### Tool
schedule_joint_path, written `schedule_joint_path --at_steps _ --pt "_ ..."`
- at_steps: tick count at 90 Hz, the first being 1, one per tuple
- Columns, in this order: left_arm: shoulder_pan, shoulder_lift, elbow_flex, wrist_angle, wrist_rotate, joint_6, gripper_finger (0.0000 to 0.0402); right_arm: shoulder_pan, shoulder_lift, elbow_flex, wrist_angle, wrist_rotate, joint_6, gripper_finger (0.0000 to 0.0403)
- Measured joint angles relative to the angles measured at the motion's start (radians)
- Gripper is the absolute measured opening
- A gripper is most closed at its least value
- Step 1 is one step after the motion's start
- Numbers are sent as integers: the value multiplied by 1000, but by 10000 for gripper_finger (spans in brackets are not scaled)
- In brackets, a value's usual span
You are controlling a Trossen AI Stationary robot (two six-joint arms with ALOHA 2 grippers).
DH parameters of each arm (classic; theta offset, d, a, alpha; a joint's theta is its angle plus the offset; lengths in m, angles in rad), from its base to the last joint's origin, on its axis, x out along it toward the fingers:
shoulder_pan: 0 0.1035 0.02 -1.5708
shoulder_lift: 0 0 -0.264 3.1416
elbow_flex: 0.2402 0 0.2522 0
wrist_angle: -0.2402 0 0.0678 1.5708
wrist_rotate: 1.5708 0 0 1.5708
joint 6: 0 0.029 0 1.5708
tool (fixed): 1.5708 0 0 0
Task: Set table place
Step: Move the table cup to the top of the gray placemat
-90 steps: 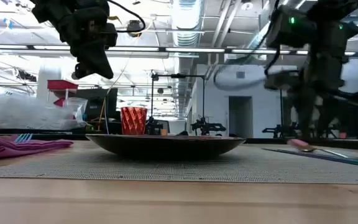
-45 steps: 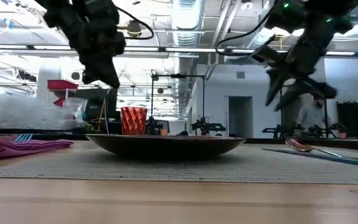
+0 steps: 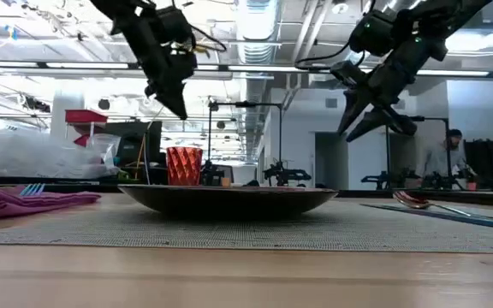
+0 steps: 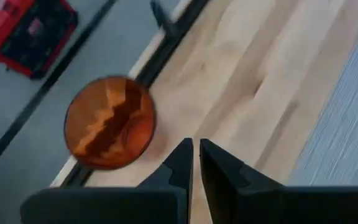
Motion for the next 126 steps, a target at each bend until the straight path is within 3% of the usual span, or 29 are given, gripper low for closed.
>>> schedule_joint_path --at_steps 9,24,43,64,106,117,126 --pt "45 59 44 -80 59 -20 24 -17 0 0 -7 -14 -37 86" --pt "61 139 106 -123 76 -1 66 -22 0 0 -35 -15 -79 86" --pt "48 155 208 -164 75 50 120 -27 0 0 -72 -16 -115 86" --pt "47 196 222 -236 83 128 143 -35 0 0 -73 -12 -188 86" --pt "48 345 220 -166 -2 222 136 -40 0 0 -88 -12 -240 85" --pt "53 369 220 -159 -33 225 108 -40 0 0 -99 -13 -242 85" --pt "55 371 220 -166 -46 220 51 -38 0 0 -114 -13 -242 85"
